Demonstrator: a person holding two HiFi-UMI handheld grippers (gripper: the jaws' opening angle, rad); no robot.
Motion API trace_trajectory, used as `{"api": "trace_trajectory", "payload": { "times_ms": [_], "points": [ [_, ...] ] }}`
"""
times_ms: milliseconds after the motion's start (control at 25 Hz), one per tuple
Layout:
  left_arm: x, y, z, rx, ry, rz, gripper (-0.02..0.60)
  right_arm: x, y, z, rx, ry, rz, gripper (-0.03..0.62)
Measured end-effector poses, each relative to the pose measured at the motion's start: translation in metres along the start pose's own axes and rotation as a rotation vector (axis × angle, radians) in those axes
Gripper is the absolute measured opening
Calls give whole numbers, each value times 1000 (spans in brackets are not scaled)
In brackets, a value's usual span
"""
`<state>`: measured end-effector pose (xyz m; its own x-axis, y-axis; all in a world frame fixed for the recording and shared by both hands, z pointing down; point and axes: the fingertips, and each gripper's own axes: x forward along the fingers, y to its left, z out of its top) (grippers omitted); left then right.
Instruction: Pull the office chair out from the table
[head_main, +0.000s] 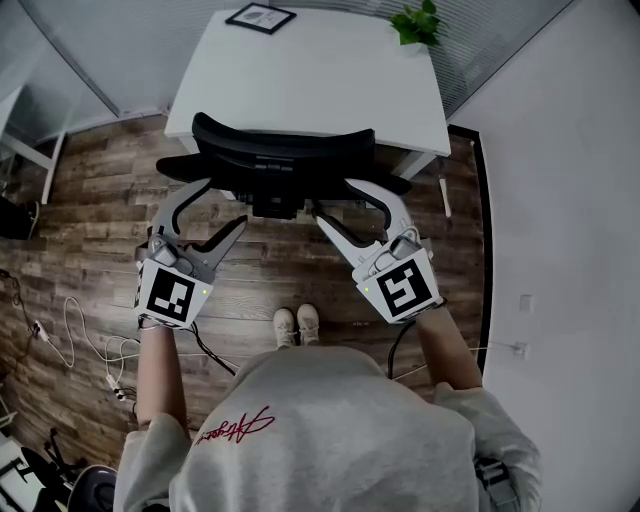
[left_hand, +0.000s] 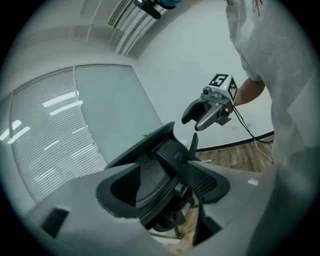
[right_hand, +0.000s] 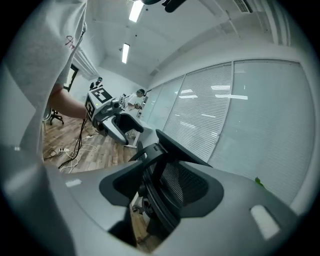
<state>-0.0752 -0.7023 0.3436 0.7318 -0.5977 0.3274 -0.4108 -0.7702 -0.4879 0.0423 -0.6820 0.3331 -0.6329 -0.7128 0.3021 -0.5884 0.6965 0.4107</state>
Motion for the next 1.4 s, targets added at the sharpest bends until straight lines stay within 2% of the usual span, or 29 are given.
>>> {"api": "trace_trajectory", "payload": {
  "times_ms": [280, 640, 920, 1280, 1400],
  "points": [
    [16, -8, -41, -35, 80, -69, 310, 18, 1, -24, -103, 99, 9, 219],
    [36, -22, -62, 82, 184, -143, 318, 39, 6, -53, -158, 199, 59, 232],
    [51, -24, -82, 171, 262, -168, 318, 56, 19, -72, -226, 290, 130, 235],
    [66, -28, -102, 269, 349, -209, 318, 66, 20, -93, -282, 387, 147, 238],
    [71, -27, -105, 313, 380, -215, 318, 68, 18, -97, -337, 422, 127, 238]
  ]
}}
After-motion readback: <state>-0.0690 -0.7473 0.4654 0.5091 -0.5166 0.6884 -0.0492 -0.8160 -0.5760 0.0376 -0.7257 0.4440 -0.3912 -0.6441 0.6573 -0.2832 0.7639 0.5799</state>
